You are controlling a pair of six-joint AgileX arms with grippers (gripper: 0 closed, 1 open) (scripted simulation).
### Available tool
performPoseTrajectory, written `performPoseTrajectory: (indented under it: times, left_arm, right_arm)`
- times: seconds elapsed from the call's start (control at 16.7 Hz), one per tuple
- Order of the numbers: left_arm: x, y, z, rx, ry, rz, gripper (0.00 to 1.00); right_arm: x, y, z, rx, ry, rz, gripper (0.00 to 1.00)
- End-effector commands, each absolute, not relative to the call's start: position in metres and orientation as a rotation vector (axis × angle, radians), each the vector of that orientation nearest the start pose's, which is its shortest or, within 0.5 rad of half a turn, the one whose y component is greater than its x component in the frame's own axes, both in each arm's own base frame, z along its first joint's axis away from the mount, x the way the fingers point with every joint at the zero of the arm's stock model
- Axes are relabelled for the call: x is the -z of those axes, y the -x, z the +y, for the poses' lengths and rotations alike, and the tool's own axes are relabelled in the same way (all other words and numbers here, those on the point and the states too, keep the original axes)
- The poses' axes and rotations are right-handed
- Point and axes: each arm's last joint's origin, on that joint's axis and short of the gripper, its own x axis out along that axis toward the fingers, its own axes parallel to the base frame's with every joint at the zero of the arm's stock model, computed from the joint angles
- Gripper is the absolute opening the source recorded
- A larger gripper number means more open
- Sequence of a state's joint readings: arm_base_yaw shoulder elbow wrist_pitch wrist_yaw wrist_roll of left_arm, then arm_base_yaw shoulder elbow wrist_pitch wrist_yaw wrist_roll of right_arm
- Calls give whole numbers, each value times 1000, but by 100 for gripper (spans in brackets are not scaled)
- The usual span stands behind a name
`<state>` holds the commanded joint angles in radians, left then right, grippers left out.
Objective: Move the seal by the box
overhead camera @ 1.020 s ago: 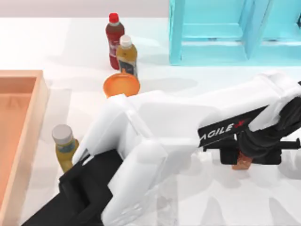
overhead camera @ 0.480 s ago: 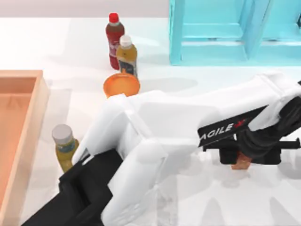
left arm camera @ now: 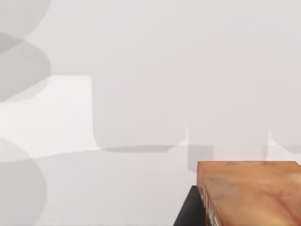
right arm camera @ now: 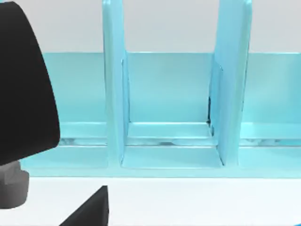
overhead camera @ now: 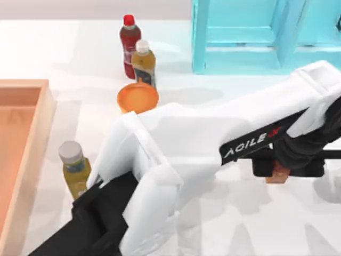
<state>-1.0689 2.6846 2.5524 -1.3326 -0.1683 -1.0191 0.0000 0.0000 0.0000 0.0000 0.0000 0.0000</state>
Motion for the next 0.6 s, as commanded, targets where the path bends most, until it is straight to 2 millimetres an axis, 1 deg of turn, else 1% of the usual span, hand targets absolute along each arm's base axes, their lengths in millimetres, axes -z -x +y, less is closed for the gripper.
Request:
performPoseTrajectory:
  times: [0.06, 0.18, 0.54, 0.6]
  left_arm:
    - [-154, -263, -453, 22, -15, 1363, 0]
    - [-165, -263, -451, 21, -17, 1368, 0]
    - [-169, -263, -450, 23, -16, 1369, 0]
    - [-172, -267, -447, 29, -9, 1370, 0]
  right_arm:
    - [-160, -106, -1, 0, 0, 0, 100]
    - [-160, -106, -1, 0, 0, 0, 100]
    - [-160, -106, -1, 0, 0, 0, 100]
    - [-160, -106, -1, 0, 0, 0, 100]
